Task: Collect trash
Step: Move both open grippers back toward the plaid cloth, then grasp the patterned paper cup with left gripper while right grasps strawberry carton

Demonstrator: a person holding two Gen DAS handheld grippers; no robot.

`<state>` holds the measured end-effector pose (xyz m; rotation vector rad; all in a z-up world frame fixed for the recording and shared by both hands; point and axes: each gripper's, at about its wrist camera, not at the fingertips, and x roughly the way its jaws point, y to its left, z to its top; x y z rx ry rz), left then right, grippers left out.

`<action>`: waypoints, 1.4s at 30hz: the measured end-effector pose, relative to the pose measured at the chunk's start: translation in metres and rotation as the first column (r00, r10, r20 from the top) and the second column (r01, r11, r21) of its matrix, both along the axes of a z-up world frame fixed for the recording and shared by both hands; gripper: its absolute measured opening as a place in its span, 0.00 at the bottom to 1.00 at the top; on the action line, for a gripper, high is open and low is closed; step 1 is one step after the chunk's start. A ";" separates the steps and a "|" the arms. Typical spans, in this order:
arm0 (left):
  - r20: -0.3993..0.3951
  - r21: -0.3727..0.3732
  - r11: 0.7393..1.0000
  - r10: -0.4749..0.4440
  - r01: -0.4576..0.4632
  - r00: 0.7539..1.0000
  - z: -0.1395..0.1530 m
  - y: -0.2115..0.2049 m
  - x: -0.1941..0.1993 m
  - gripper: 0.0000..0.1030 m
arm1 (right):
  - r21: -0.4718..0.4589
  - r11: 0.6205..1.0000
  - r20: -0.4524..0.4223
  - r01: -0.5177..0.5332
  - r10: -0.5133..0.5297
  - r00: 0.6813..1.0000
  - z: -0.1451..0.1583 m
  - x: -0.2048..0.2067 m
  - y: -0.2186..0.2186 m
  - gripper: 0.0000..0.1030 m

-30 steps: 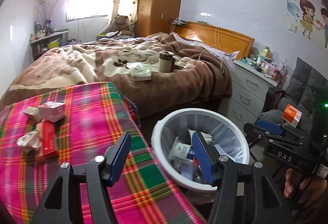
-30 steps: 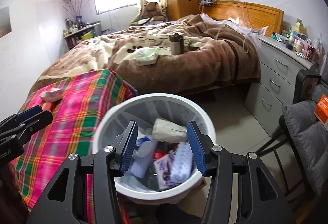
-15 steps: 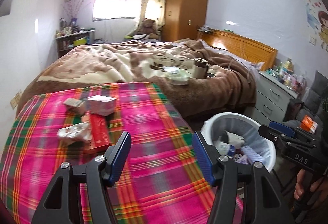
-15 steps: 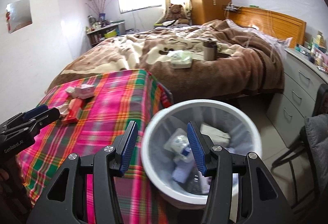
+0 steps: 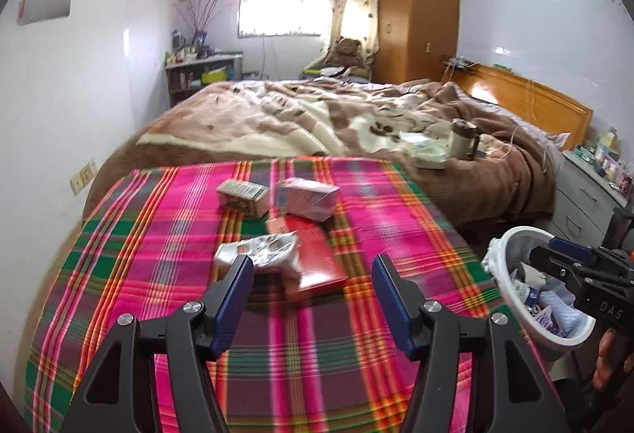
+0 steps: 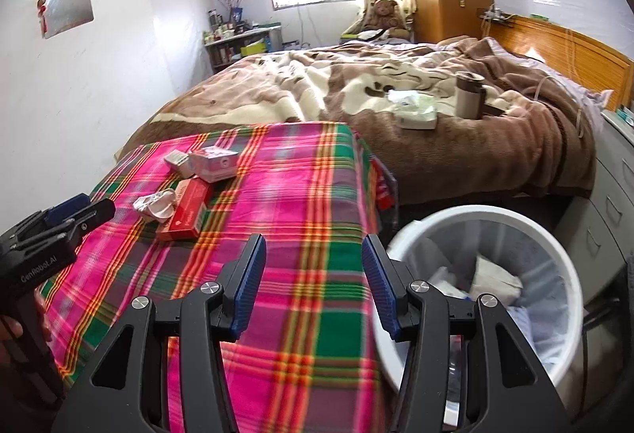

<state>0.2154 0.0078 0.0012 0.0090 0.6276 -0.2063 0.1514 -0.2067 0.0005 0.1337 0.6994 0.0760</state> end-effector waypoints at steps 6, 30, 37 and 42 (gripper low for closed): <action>-0.040 -0.009 1.000 0.018 -0.019 0.999 -0.014 0.016 0.023 0.60 | -0.023 0.999 -0.001 -0.044 0.044 0.999 0.001 0.019 0.022 0.50; -0.184 0.060 0.994 0.103 -0.093 0.977 -0.066 0.046 0.088 0.60 | 0.013 0.984 -0.060 -0.177 0.178 0.982 -0.009 0.115 0.068 0.50; -0.192 0.047 0.986 0.165 -0.159 0.967 -0.067 0.077 0.090 0.60 | 0.057 0.978 -0.095 -0.203 0.207 0.974 -0.018 0.136 0.073 0.50; -0.189 0.075 0.976 0.216 -0.205 0.958 -0.065 0.092 0.091 0.60 | 0.066 0.969 -0.104 -0.240 0.246 0.964 -0.021 0.152 0.081 0.50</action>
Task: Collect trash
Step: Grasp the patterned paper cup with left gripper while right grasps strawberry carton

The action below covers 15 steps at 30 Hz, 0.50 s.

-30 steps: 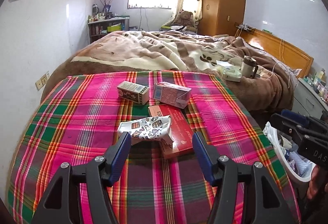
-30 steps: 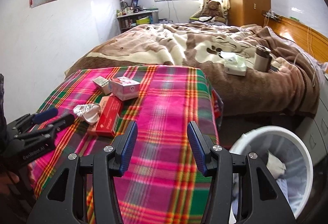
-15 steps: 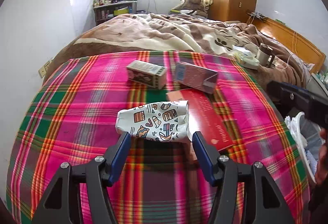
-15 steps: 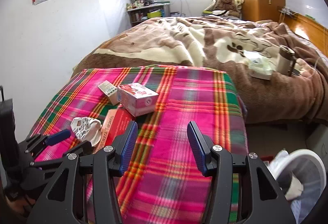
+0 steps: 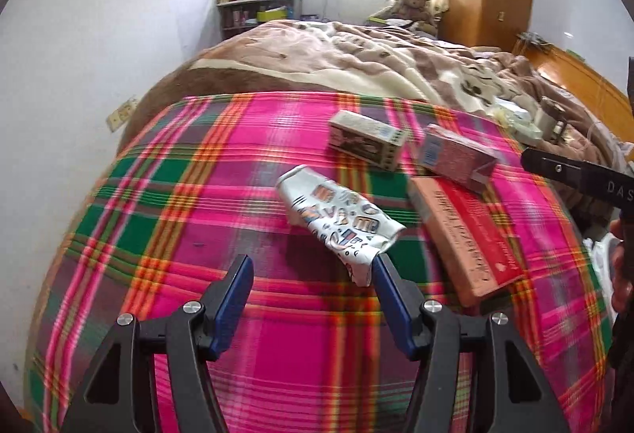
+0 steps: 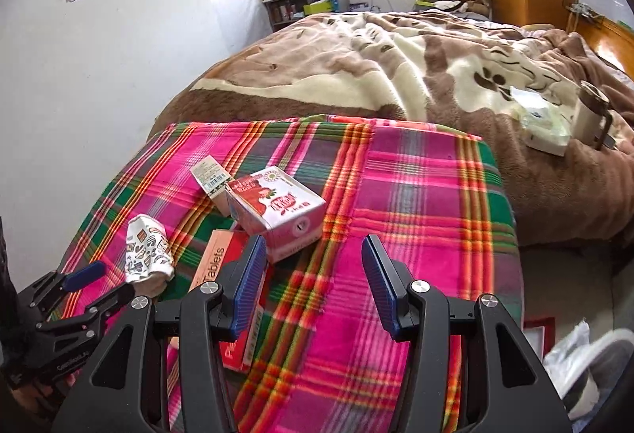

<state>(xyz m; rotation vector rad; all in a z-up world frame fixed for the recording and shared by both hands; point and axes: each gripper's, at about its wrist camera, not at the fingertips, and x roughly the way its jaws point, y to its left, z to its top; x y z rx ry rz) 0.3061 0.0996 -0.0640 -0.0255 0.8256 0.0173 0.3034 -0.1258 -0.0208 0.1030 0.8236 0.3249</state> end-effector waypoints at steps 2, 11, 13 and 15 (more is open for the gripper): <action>0.003 -0.002 0.999 0.044 -0.044 0.999 0.002 0.010 -0.001 0.60 | 0.001 1.000 0.004 -0.016 0.016 1.000 0.000 0.004 0.002 0.51; 0.027 -0.121 0.991 0.068 -0.064 0.997 0.018 0.018 0.009 0.61 | -0.011 0.994 0.029 -0.109 0.109 0.994 -0.002 0.026 0.014 0.62; 0.016 -0.150 0.987 0.061 -0.058 0.998 0.019 0.015 0.016 0.61 | 0.004 0.990 0.020 -0.138 0.138 0.990 -0.003 0.031 0.016 0.63; 0.012 -0.156 0.987 0.044 -0.041 0.999 0.018 0.009 0.023 0.62 | 0.016 0.987 0.016 -0.158 0.158 0.987 -0.005 0.036 0.018 0.68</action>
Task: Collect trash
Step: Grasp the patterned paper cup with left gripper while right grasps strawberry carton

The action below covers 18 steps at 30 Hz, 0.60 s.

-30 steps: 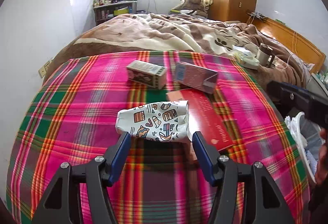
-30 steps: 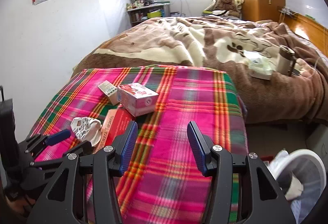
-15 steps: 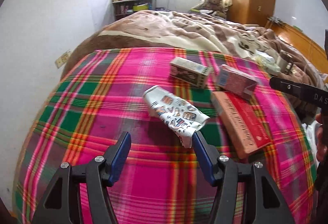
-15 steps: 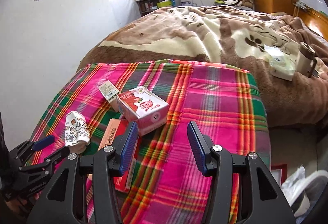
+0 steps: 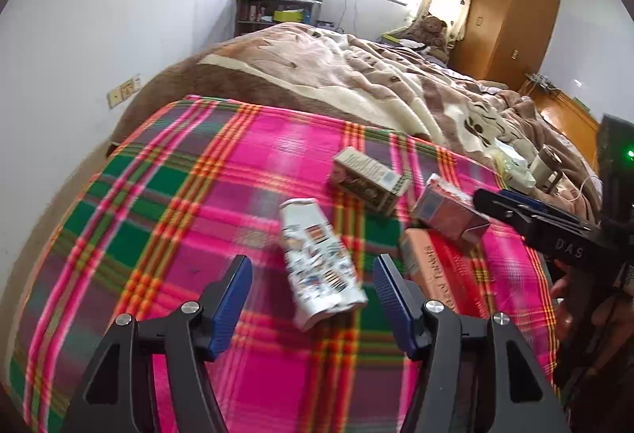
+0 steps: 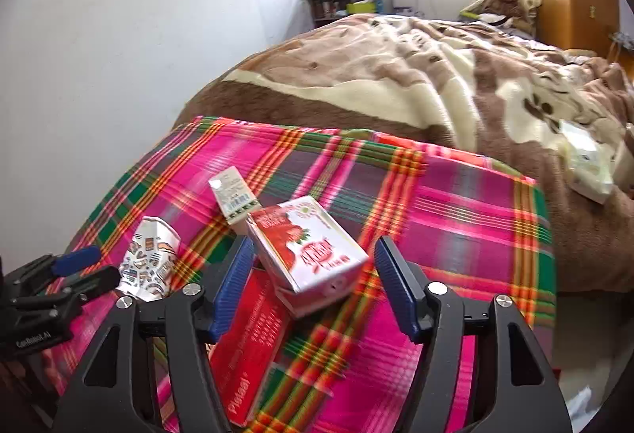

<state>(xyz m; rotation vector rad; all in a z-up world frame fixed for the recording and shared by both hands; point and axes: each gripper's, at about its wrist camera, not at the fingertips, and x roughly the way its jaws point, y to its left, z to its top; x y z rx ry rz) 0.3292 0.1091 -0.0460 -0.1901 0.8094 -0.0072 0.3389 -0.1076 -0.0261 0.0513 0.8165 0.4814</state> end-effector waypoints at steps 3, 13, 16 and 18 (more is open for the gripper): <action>-0.043 0.005 1.000 -0.009 0.009 0.999 -0.011 -0.005 0.012 0.62 | -0.029 0.998 0.008 -0.048 0.048 0.999 -0.005 0.005 0.008 0.70; -0.111 0.006 1.000 0.000 0.001 0.994 -0.040 0.001 0.027 0.62 | -0.057 0.992 -0.044 -0.111 0.109 0.993 -0.018 0.021 0.014 0.70; -0.107 0.000 1.000 0.008 -0.008 0.994 -0.040 0.003 0.029 0.62 | -0.018 0.994 -0.090 -0.111 0.109 0.990 -0.023 0.025 0.012 0.70; -0.108 0.022 1.000 0.010 -0.008 0.994 -0.042 0.002 0.031 0.62 | -0.011 0.994 -0.101 -0.110 0.108 0.989 -0.026 0.025 0.012 0.70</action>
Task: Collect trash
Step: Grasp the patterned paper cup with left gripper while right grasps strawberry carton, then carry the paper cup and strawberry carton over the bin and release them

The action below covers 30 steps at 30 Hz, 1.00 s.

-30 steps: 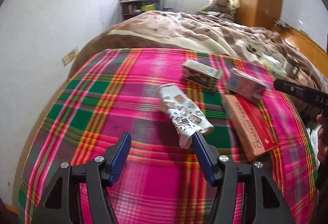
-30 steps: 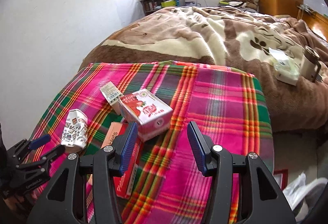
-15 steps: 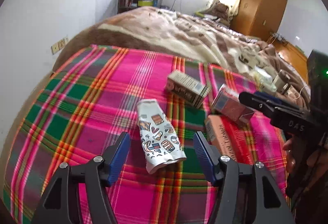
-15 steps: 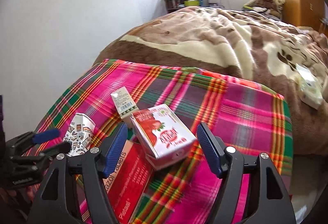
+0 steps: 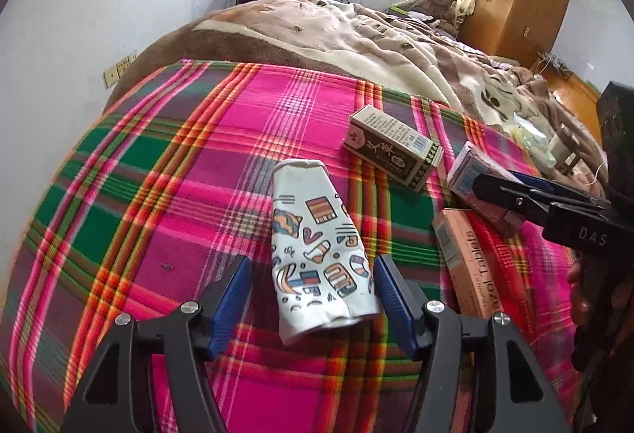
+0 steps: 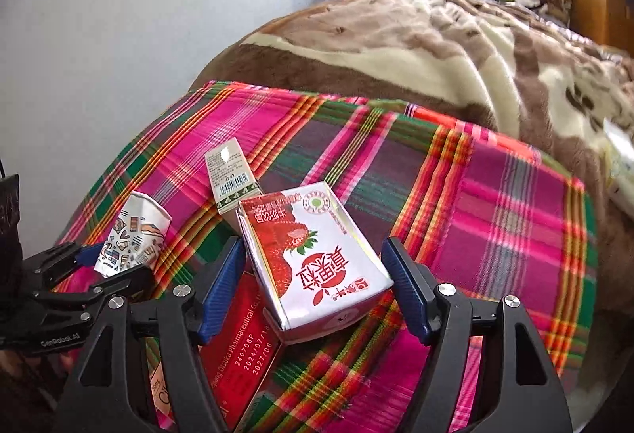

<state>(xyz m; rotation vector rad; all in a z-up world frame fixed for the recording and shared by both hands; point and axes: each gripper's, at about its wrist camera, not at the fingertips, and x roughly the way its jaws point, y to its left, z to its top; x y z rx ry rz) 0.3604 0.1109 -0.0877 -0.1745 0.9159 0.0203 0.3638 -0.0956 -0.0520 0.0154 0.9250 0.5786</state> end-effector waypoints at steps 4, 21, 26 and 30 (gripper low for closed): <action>0.010 -0.001 1.000 0.011 -0.011 1.000 0.000 0.001 0.001 0.62 | 0.034 0.999 -0.030 0.038 -0.036 0.999 -0.003 0.001 -0.003 0.70; 0.028 -0.006 1.000 -0.007 0.008 1.000 0.005 -0.002 -0.007 0.43 | -0.053 0.996 0.099 0.077 -0.072 0.993 0.012 -0.029 0.000 0.62; 0.067 0.005 1.000 -0.022 0.022 0.997 0.021 -0.009 -0.023 0.43 | -0.036 0.994 0.154 0.104 -0.098 0.983 0.030 -0.045 -0.009 0.60; 0.097 -0.007 0.999 -0.039 0.040 0.994 0.035 -0.014 -0.038 0.43 | -0.003 0.993 0.169 0.120 -0.117 0.979 0.046 -0.061 -0.017 0.60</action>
